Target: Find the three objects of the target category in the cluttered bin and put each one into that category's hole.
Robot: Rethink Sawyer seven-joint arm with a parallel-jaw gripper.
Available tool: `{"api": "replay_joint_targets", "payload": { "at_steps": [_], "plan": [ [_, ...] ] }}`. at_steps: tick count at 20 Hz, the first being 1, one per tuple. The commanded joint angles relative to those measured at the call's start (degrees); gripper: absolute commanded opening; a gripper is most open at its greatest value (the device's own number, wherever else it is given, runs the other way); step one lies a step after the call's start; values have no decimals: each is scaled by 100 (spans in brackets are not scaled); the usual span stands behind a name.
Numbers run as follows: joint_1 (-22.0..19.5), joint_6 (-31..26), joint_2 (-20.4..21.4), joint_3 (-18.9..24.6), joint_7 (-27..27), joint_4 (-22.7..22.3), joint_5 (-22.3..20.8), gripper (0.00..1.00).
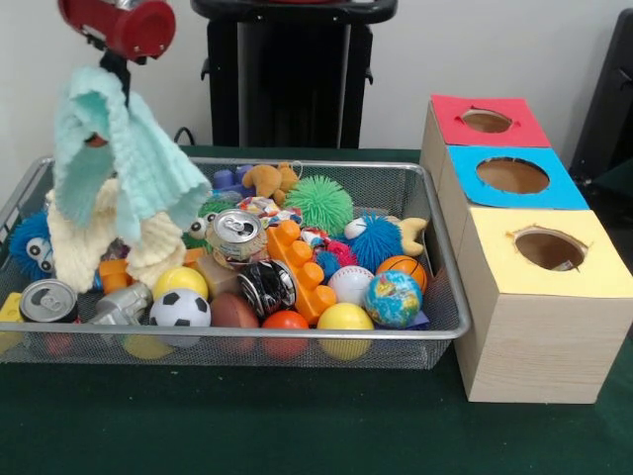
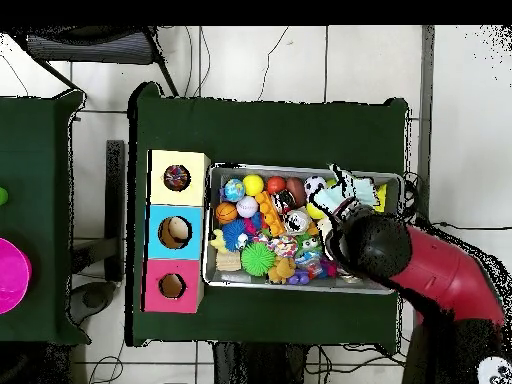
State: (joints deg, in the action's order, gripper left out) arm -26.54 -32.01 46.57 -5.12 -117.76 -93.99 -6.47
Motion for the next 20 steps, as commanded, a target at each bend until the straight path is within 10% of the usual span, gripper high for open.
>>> {"api": "replay_joint_targets", "payload": {
  "at_steps": [1, 12, 13, 20],
  "plan": [
    [-286, 20, -301, 761, 886, 201, -444, 0],
    [-494, 600, -680, 1137, 577, 87, -732, 0],
    [-534, 573, -687, 1217, 571, 79, -796, 100],
    [-518, 238, -631, 1199, 411, 65, -768, 100]
  ]
}}
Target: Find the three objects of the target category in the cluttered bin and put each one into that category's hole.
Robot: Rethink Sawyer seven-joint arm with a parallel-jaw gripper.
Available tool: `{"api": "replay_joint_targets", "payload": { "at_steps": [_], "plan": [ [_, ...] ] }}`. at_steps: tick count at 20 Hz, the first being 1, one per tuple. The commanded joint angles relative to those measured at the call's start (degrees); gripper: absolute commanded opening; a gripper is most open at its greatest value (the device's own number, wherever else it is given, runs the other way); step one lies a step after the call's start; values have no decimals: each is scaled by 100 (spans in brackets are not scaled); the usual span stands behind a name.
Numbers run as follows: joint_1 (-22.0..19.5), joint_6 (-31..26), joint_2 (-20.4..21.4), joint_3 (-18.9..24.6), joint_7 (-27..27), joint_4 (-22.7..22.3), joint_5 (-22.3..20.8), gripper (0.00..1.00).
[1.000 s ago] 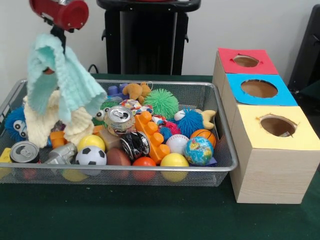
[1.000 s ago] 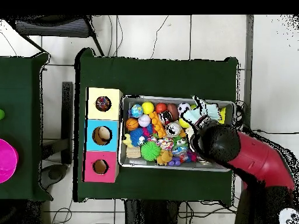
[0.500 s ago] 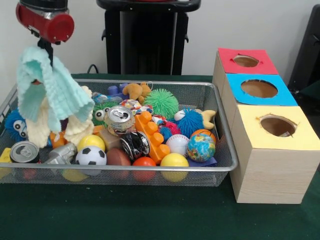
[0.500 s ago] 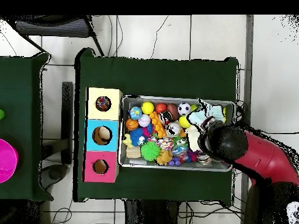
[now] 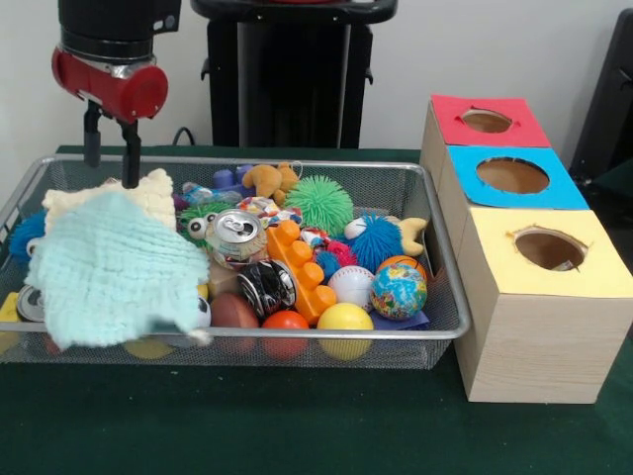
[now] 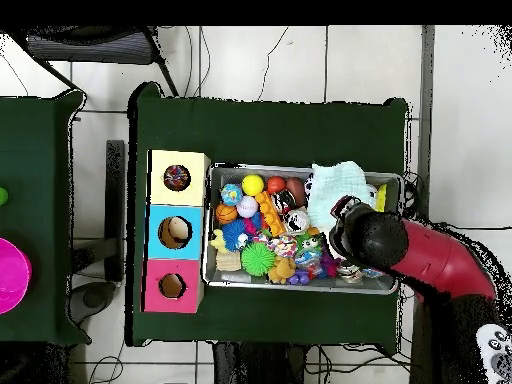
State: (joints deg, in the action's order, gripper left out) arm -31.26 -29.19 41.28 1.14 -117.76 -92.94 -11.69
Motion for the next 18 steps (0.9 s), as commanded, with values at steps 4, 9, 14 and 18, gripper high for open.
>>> {"api": "replay_joint_targets", "payload": {
  "at_steps": [4, 9, 14, 18],
  "plan": [
    [-17, -99, 119, 501, 237, -139, -167, 100],
    [102, -505, 511, 413, 173, -262, -68, 100],
    [168, -608, 832, 389, -65, -684, 155, 100],
    [204, -173, 776, 431, -359, -1074, 272, 100]
  ]
}}
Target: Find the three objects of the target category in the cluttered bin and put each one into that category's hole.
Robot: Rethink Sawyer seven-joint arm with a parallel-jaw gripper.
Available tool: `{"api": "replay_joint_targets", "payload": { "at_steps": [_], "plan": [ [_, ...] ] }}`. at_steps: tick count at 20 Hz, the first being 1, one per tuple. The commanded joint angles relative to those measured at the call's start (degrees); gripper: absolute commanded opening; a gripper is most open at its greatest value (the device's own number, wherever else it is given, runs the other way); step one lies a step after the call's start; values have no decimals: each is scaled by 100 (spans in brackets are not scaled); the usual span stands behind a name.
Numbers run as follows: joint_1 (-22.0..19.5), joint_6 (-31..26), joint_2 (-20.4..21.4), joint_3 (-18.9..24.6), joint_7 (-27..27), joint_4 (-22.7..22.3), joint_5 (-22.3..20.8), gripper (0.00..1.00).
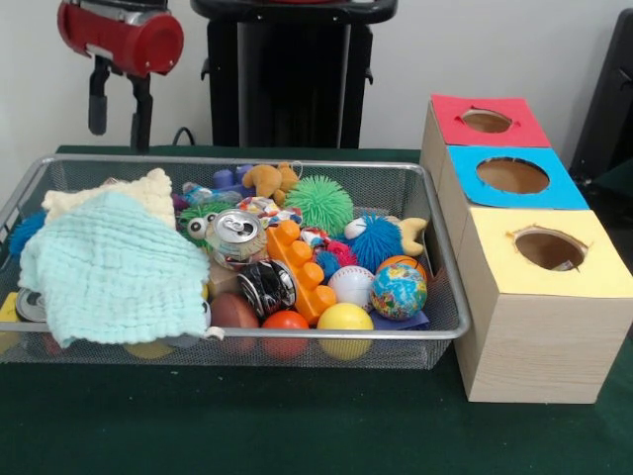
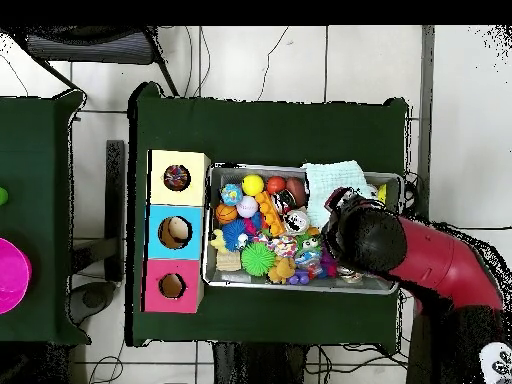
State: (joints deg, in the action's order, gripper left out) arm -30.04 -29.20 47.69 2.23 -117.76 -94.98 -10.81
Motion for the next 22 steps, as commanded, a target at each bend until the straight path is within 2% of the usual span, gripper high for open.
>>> {"api": "replay_joint_targets", "payload": {
  "at_steps": [1, 7, 15, 20, 22],
  "plan": [
    [109, -127, 89, 306, -420, -881, 203, 100],
    [331, 103, 24, 146, -802, -1170, 327, 100],
    [468, 939, -568, 99, -1162, -1432, 409, 100],
    [679, 1168, -924, -158, -1297, -1433, 470, 100],
    [724, 1070, -1009, -264, -1257, -1446, 503, 100]
  ]
}}
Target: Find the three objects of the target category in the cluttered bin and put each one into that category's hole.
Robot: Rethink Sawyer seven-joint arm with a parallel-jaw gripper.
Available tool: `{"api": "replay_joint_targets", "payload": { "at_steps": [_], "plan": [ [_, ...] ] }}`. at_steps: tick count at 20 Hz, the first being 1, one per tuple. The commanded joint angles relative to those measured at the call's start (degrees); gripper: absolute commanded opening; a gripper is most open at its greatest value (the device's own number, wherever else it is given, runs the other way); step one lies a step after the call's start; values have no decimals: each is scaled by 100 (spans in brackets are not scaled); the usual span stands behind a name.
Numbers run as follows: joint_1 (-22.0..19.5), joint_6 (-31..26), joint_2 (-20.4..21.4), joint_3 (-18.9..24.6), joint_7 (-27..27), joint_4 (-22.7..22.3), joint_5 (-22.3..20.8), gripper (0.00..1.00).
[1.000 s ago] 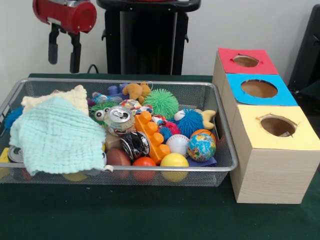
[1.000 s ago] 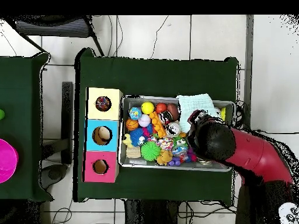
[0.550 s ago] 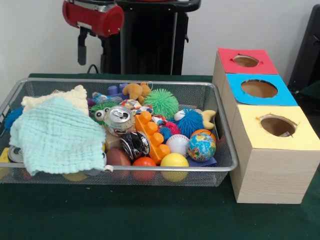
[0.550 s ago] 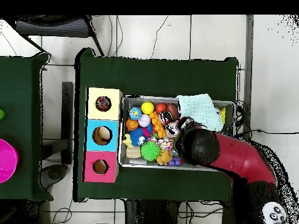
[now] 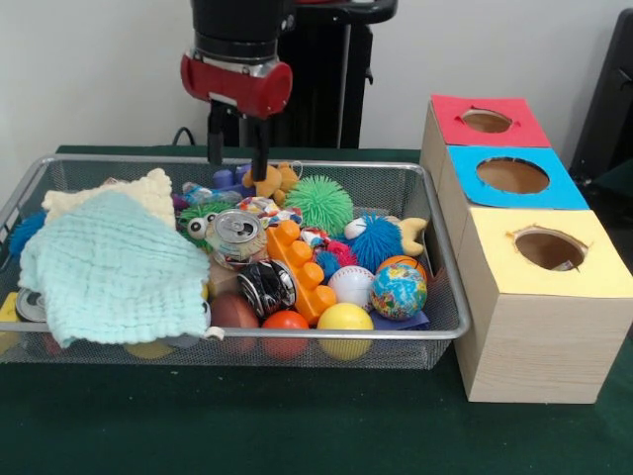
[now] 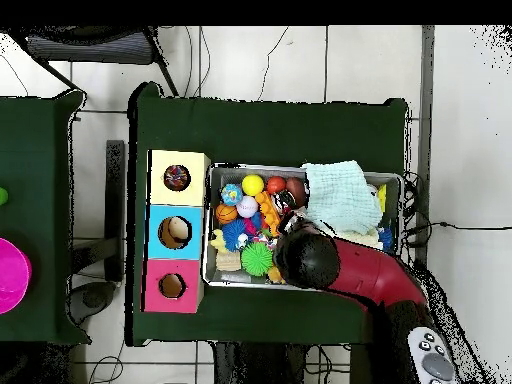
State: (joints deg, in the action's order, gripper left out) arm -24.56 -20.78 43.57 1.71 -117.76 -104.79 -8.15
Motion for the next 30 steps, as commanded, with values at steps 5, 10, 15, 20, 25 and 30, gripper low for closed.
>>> {"api": "replay_joint_targets", "payload": {
  "at_steps": [5, 10, 15, 20, 25, 30],
  "plan": [
    [428, 484, -745, -448, -1466, -629, 424, 100],
    [667, 457, -879, -726, -1460, -592, 509, 100],
    [890, -109, -839, -1129, -1294, -413, 589, 100],
    [672, 255, -1050, -1164, -1131, -316, 617, 100],
    [412, 775, -1372, -1017, -1114, -297, 648, 100],
    [219, 1291, -1678, -711, -1175, -437, 677, 100]
  ]
}}
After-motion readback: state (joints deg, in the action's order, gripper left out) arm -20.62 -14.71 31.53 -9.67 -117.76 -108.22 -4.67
